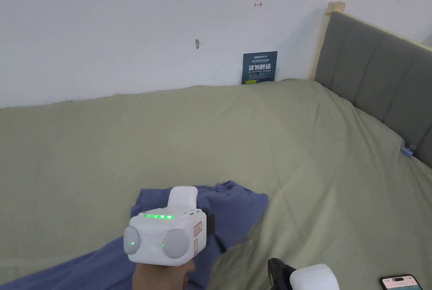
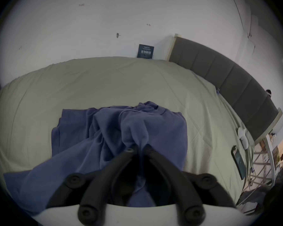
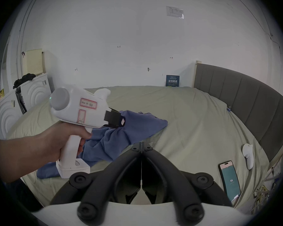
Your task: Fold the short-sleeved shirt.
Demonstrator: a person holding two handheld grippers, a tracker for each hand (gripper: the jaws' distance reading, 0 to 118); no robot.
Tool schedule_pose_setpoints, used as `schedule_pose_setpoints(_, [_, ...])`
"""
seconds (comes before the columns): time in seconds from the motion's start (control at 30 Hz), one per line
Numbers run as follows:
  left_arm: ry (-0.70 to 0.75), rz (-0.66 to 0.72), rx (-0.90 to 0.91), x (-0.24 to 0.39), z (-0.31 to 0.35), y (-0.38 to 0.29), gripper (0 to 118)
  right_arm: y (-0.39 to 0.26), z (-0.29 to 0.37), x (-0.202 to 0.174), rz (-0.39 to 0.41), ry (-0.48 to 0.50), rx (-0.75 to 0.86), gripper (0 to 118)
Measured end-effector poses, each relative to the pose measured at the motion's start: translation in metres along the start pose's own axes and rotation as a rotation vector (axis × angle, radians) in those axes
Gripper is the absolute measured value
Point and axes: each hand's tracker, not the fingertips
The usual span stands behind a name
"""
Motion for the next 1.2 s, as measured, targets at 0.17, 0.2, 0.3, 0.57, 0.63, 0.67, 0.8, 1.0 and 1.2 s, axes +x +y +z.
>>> schedule_pose_setpoints(0.17, [-0.043,-0.1,0.215,-0.007,0.1,-0.011,117,0.002,0.019,-0.016,0.01,0.019,0.012,1])
schedule_pose_setpoints(0.2, [-0.059,-0.1,0.206,-0.01,0.125,-0.021,117,0.002,0.026,-0.021,0.013,0.027,0.021,1])
schedule_pose_setpoints(0.3, [-0.045,-0.101,0.2,-0.018,0.195,-0.064,116,0.001,0.046,-0.039,0.017,0.048,0.037,1])
schedule_pose_setpoints(0.57, [0.136,-0.075,0.103,-0.076,0.299,-0.183,7,-0.015,0.083,-0.086,0.011,0.098,0.051,1])
schedule_pose_setpoints(0.63, [0.094,0.047,0.056,-0.098,0.306,-0.191,7,-0.018,0.086,-0.094,0.013,0.115,0.036,1])
schedule_pose_setpoints(0.67, [0.131,0.072,0.061,-0.111,0.309,-0.193,7,-0.019,0.087,-0.099,0.016,0.122,0.031,1])
schedule_pose_setpoints(0.8, [0.264,0.059,0.091,-0.168,0.303,-0.169,7,-0.02,0.087,-0.107,0.043,0.139,0.02,1])
schedule_pose_setpoints(1.0, [0.383,0.067,0.041,-0.25,0.245,-0.107,102,-0.017,0.07,-0.104,0.074,0.142,0.003,1])
schedule_pose_setpoints(1.2, [0.48,0.102,-0.071,-0.301,0.171,-0.087,101,-0.021,0.044,-0.093,0.07,0.124,-0.04,1])
